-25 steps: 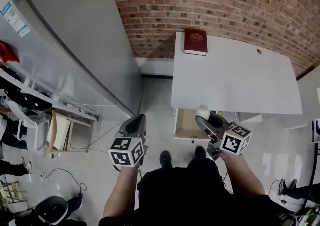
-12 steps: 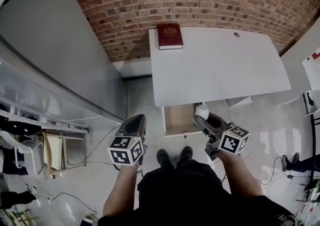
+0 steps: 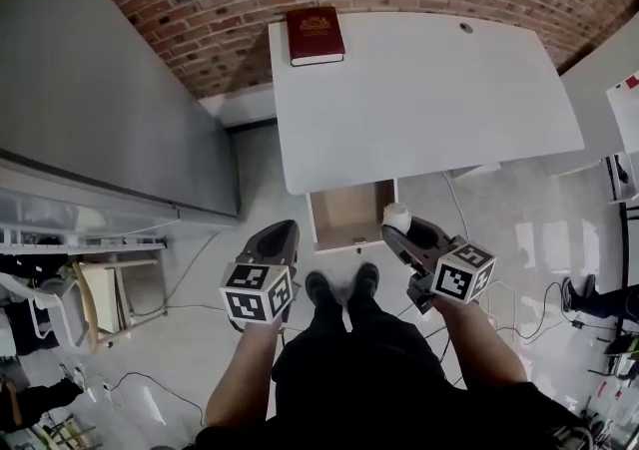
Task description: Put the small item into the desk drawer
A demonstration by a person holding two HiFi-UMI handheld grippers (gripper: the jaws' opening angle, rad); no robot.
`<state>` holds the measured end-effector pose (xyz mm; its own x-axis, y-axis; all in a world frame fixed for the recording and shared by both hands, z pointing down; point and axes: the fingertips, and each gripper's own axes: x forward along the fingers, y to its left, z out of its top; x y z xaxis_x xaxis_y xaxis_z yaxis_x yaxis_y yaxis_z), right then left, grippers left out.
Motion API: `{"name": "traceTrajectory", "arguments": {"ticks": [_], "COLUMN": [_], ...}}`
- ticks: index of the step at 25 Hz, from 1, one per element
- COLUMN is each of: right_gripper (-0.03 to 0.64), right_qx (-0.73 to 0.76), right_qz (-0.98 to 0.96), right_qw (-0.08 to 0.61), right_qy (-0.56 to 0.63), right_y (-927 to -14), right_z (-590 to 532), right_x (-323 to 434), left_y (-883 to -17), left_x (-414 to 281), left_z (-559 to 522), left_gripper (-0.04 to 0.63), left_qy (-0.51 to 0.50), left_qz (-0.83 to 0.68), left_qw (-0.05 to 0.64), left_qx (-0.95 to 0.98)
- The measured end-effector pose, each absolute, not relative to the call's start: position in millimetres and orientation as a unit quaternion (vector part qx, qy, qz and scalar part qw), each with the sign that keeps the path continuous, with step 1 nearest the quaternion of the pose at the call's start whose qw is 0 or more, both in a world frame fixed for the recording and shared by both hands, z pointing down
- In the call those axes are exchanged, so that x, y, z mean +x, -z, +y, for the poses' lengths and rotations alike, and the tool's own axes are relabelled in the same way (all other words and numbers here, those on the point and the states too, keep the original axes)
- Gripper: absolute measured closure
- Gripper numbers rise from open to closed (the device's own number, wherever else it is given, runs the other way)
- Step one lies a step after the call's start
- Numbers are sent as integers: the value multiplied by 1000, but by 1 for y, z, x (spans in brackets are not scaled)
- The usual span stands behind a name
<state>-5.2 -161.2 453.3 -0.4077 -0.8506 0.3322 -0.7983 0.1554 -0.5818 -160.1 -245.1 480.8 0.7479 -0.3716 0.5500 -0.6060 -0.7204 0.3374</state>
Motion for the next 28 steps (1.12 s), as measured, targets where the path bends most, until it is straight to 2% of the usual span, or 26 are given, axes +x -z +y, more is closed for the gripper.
{"name": "traceTrajectory", "arguments": {"ticks": [14,24,28], "right_gripper": [455,456,454], "right_qx": [-540,-521,-513], "right_qz": [740,746,747], "right_qw": [-25,-84,-79], "right_qy": [400,405,415], "right_y": [-529,-578,-602], "right_z": [-155,-163,-158], "right_x": [5,-28,-47], "left_y": [-563,-597,-610], "left_x": [-128,-127,-139], "left_z": [-231,-228,-230], "left_gripper": [583,583,583], "left_qy": [-268,-269,-278], "left_qz": [-232,-206,-200], "left_qw": [299,309,305], "left_qx": [886,889,889]}}
